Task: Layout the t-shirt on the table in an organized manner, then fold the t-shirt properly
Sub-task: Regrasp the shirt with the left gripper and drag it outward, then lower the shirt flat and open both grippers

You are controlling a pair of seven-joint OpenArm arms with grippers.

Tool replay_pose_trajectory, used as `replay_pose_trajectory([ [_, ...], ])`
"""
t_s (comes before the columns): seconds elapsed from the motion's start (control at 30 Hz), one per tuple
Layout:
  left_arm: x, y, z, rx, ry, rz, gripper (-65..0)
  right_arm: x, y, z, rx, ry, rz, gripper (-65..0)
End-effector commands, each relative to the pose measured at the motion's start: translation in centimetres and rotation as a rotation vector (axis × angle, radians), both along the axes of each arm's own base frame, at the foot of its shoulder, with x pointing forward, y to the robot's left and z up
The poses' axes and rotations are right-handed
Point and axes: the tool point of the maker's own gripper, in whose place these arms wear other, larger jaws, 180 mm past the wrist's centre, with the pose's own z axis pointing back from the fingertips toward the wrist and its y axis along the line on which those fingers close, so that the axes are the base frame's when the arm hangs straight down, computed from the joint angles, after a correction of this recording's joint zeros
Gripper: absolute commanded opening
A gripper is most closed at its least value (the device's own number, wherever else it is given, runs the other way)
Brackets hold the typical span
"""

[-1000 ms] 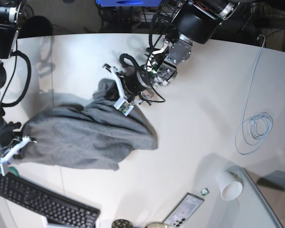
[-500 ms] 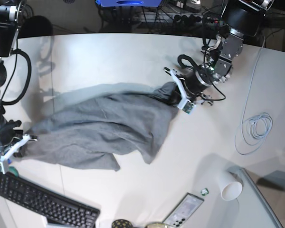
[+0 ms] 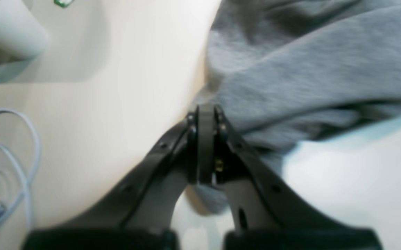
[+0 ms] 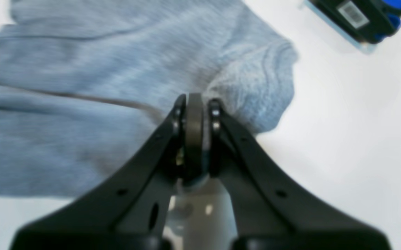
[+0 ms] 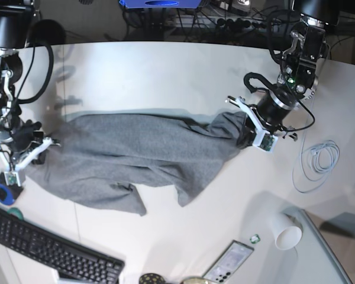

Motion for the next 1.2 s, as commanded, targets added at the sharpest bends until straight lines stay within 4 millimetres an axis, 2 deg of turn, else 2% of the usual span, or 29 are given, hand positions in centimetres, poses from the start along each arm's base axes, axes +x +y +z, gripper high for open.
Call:
replay_pose_trajectory([
  [0.0, 0.4, -0.3, 1.6, -0.015, -0.051, -0.01, -65.0, 0.9, 0.0, 1.7, -0.004, -0.06, 0.007, -64.8],
  [0.17, -0.1, -0.5, 1.8, -0.028, -0.052, -0.009, -65.0, -0.8, 0.9, 0.3, 0.019, -0.025, 0.006, -64.5],
  [0.2, -0.1, -0.3, 1.8, -0.026, -0.051, -0.004, -65.0, -0.9, 0.9, 0.4, 0.017, -0.027, 0.007, -62.4],
  [0.27, 0.1, 0.5, 1.7, -0.021, -0.051, 0.018, -65.0, -1.7, 0.9, 0.2, 0.011, -0.018, 0.009, -52.5],
  [0.37, -0.2, 2.0, 1.3, -0.011, -0.04, 0.056, -65.0, -2.7, 0.2, 0.3, 0.003, -0.019, -0.008, -30.0],
  [0.43, -0.4, 3.2, 1.3, -0.004, -0.039, 0.09, -65.0, -3.4, -0.8, 0.6, 0.01, -0.028, -0.054, -21.6],
  [0.57, -0.8, 5.9, 1.3, -0.005, -0.04, 0.184, -63.5, -5.5, -2.9, 0.4, 0.052, -0.036, -0.193, -21.2],
  [0.67, -1.1, 7.2, 1.4, -0.021, -0.047, 0.253, -41.5, -7.6, -2.8, -0.8, 0.169, -0.002, -0.299, -21.0],
  [0.73, -1.3, 7.5, 1.3, -0.021, -0.045, 0.265, -32.9, -8.6, -2.2, -1.2, 0.269, 0.003, -0.332, -20.9],
  [0.77, -1.3, 7.5, 1.3, -0.021, -0.045, 0.265, -31.3, -8.7, -1.6, -1.0, 0.317, -0.01, -0.319, -20.9],
  [0.83, -1.3, 7.6, 1.3, -0.021, -0.043, 0.266, -31.1, -8.9, -0.5, -0.5, 0.394, -0.042, -0.289, -20.6],
  [0.93, -1.3, 7.7, 1.3, -0.02, -0.045, 0.27, -30.8, -8.8, -0.3, -0.4, 0.418, -0.049, -0.289, -20.6],
  [1.03, -1.4, 7.8, 1.2, -0.021, -0.041, 0.273, -30.9, -9.0, 0.0, -1.9, 0.451, -0.013, -0.32, -21.0],
  [1.17, -2.1, 8.4, -0.7, -0.026, 0.009, 0.299, -30.8, -9.0, 0.6, -5.1, 0.52, 0.059, -0.359, -21.0],
])
